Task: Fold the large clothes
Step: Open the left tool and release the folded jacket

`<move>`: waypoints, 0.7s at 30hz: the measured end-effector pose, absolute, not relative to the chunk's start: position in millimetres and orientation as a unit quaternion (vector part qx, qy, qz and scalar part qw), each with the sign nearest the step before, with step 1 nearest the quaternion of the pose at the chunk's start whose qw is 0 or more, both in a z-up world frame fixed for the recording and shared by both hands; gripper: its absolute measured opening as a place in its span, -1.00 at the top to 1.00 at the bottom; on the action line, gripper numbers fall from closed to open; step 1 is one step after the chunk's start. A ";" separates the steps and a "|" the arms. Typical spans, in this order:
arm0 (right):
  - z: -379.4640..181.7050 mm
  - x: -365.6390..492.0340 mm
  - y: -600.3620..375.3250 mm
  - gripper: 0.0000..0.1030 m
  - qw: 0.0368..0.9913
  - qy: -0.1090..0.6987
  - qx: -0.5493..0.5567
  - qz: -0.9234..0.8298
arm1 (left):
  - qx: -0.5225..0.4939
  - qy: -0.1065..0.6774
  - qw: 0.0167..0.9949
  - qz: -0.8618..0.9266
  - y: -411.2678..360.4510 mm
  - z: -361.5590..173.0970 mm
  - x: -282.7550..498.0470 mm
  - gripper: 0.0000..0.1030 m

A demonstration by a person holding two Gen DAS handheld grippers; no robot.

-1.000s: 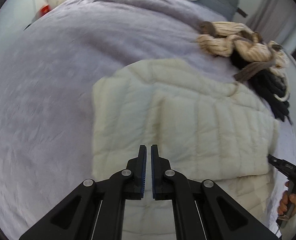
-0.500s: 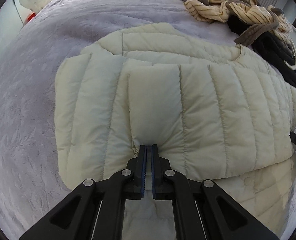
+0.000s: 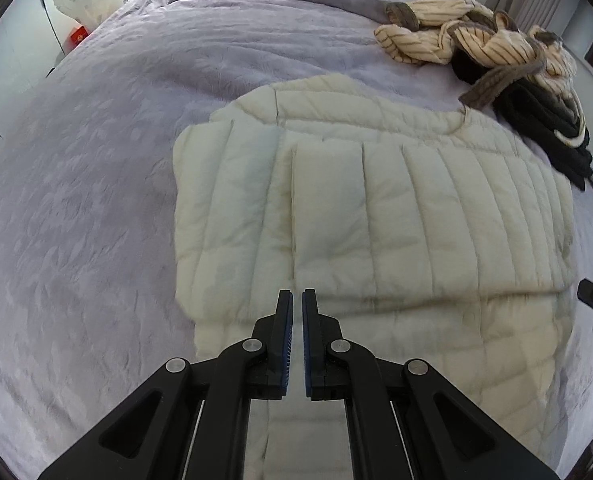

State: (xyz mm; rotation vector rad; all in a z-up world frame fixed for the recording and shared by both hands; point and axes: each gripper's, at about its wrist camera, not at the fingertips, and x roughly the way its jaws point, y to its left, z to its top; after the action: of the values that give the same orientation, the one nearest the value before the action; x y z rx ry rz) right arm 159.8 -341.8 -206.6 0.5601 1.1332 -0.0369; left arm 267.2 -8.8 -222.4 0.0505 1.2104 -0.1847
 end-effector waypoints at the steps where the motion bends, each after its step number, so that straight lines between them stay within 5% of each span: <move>1: -206.6 157.4 -340.7 0.05 0.806 0.530 0.263 -0.017 | 0.028 0.569 0.818 -0.080 -7.7 -221.4 262.7 0.89; 17: -194.1 109.7 -313.5 -0.60 0.796 0.539 0.274 0.005 | 0.016 0.577 0.814 -0.072 19.0 -216.6 202.4 0.83; 19: -192.9 103.4 -309.1 -0.60 0.795 0.542 0.275 0.008 | 0.009 0.581 0.811 -0.068 24.4 -217.5 194.6 -0.76; 21: -191.9 97.2 -304.1 -0.60 0.793 0.544 0.274 0.009 | 0.010 0.574 0.817 -0.049 31.1 -216.3 187.0 -0.99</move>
State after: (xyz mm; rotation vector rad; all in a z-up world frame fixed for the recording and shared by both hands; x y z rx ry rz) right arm 97.2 -304.1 -191.8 0.5894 1.1704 0.0191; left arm 187.0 31.1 -216.3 0.0217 1.2240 -0.1051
